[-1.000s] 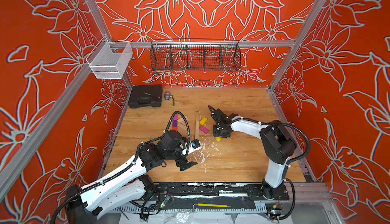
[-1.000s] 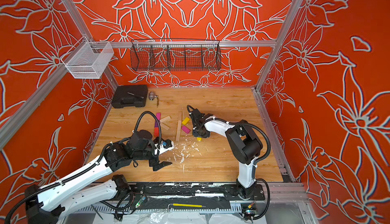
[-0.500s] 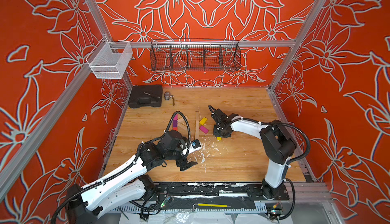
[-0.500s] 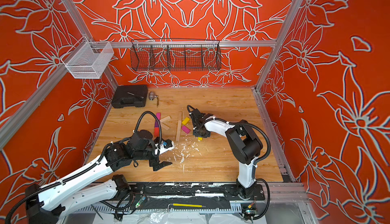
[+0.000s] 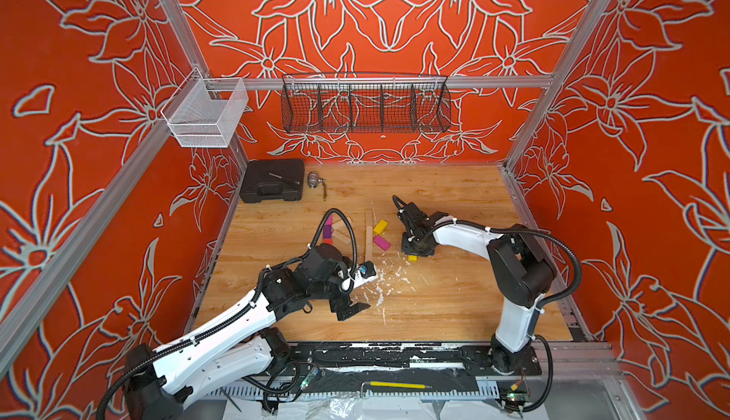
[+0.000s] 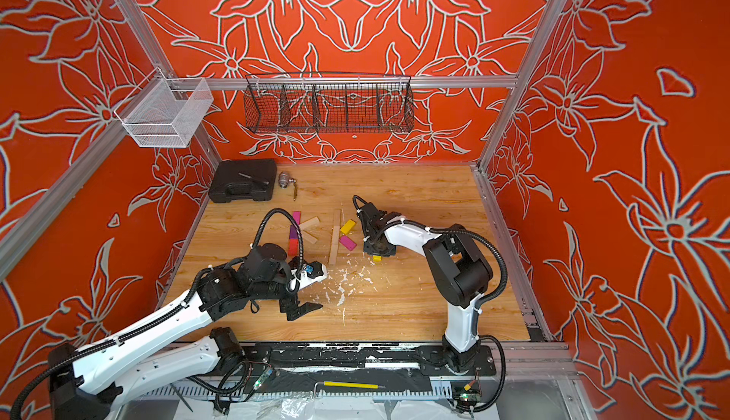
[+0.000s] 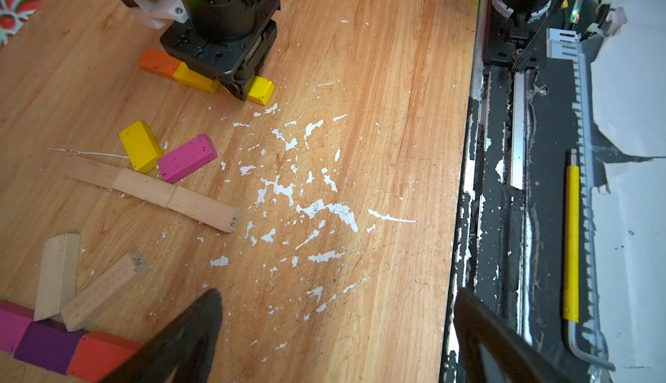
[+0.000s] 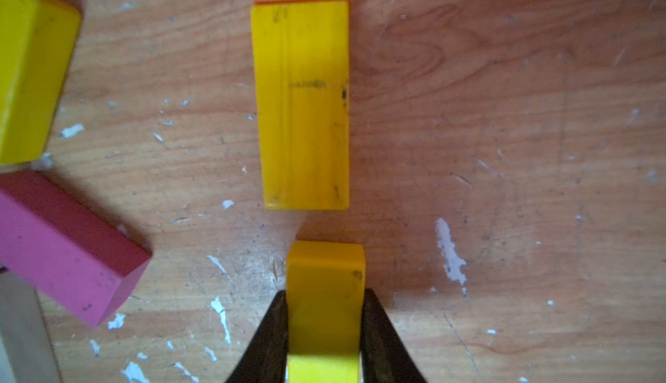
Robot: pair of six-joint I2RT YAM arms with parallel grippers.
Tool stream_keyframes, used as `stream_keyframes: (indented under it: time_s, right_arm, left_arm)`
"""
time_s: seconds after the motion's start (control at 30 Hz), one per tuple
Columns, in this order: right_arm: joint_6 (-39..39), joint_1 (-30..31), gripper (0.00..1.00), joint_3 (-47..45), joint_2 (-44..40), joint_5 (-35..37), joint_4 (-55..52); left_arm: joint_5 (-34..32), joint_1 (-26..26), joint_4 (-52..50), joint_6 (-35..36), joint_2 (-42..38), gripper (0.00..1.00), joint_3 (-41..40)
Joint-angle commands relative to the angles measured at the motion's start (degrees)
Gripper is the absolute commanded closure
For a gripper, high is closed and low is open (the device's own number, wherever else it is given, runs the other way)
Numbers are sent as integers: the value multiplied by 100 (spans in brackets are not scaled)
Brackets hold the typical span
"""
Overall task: Assemble the letter k with building blocks
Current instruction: Assemble the building block at the center of the board.
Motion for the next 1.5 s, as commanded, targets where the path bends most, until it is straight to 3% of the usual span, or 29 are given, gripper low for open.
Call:
stream_keyframes:
  time_s: [0.0,0.23,0.5,0.77,1.03,1.47]
  right_arm:
    - [0,-20,67,154,96,102,-78]
    - [21,-27,55,209,23,-14,-120]
    - [107,-22,56,25,-360,49,-184]
    - [114,-20,59,63,-179,66,-178]
    - [137,-25,49,76,-57,172,-240]
    - [160,-29,65,49,53,89,-87]
  left_arm:
    - [58,-19,-9,63,24,3,118]
    - [31,-14,-9,68,32,3,118]
    - [54,-18,7,75,41,3,139]
    - [63,-14,0,75,50,3,136]
    - [56,-13,3,84,67,3,135]
    - [49,-14,-5,78,94,3,135]
